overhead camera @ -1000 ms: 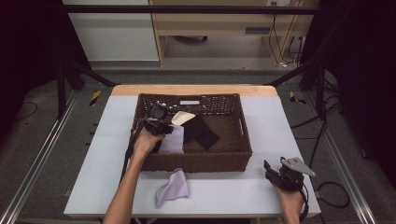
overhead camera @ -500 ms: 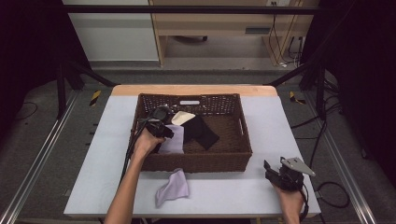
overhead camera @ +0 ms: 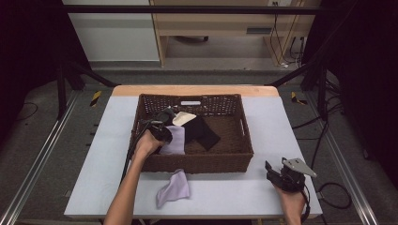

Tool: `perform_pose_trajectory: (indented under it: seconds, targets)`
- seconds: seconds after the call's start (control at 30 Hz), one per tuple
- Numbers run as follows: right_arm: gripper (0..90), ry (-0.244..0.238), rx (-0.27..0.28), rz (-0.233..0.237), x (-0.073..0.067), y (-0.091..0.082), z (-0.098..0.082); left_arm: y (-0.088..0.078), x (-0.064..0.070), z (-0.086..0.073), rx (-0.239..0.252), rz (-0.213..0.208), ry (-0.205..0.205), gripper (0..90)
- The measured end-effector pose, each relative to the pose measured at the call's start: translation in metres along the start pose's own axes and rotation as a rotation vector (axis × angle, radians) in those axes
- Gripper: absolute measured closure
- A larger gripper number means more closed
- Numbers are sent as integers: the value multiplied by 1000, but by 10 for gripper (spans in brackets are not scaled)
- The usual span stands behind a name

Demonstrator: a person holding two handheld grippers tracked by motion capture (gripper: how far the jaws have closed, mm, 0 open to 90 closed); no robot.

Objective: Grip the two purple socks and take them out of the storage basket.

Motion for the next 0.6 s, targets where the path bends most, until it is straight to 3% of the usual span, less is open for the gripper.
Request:
perform_pose_trajectory:
  seconds: [0.17,0.4,0.6]
  targets:
    - [342,-2,-2,0,0,0,0,-10,1,1,92,-27,9,881]
    - [342,-4,0,-2,0,0,0,-15,0,1,150,-19,-2,890]
    - [342,-2,3,-3,0,0,0,-23,-2,0,226,0,-21,893]
Point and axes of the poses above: each handheld gripper's, and its own axes: y roughly forward along the jaws, z roughly out of its top, x roughly to its right, the point moved 3 cm from there along y, roughly forward along the jaws, and after that the axes turned 2 degrees about -x, right-handed, at the moved point
